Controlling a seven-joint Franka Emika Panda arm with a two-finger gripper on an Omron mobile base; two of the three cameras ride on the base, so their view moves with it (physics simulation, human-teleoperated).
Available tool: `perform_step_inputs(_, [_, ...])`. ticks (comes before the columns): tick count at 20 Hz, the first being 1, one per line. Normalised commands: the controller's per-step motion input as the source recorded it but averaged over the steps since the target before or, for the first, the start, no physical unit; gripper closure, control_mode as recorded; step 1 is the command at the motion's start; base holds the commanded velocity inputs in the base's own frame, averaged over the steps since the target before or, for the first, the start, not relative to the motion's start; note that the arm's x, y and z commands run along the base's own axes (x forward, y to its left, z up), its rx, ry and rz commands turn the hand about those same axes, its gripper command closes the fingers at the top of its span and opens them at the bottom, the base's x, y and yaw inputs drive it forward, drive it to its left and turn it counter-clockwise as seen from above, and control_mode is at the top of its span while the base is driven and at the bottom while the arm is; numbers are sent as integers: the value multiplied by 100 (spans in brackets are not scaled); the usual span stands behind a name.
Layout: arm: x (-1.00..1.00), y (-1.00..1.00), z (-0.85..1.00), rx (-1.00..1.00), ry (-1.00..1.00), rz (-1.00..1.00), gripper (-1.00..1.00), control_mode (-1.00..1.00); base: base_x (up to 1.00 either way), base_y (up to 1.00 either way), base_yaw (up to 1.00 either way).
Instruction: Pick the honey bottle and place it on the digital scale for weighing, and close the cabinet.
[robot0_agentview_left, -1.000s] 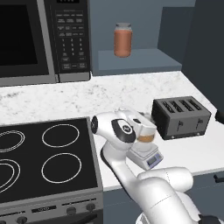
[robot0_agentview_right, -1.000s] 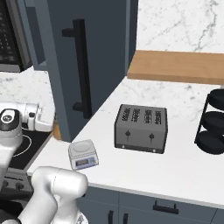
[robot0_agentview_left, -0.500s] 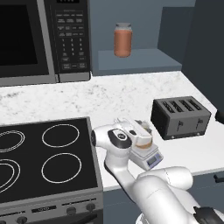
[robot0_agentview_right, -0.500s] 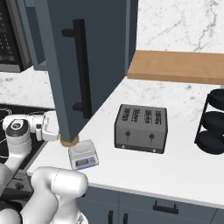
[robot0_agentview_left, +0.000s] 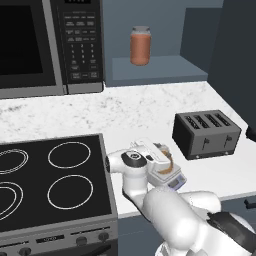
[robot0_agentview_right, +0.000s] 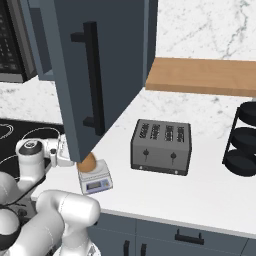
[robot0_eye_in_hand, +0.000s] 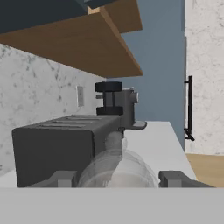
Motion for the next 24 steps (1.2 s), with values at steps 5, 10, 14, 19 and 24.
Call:
perform_step_inputs(5, [28,0,-14,0,0,-8,100,-100,0,0,0])
perform_step_inputs(10, [25,0,-17,0,0,-2,100,-100,0,0,0])
perform_step_inputs(14, [7,-1,-22,0,1,0,100,-100,0,0,0])
perform_step_inputs(19, [5,-8,-26,6,1,0,100,-100,0,0,0])
perform_step_inputs(24, [-12,-17,-25,9,0,0,100,-100,0,0,0])
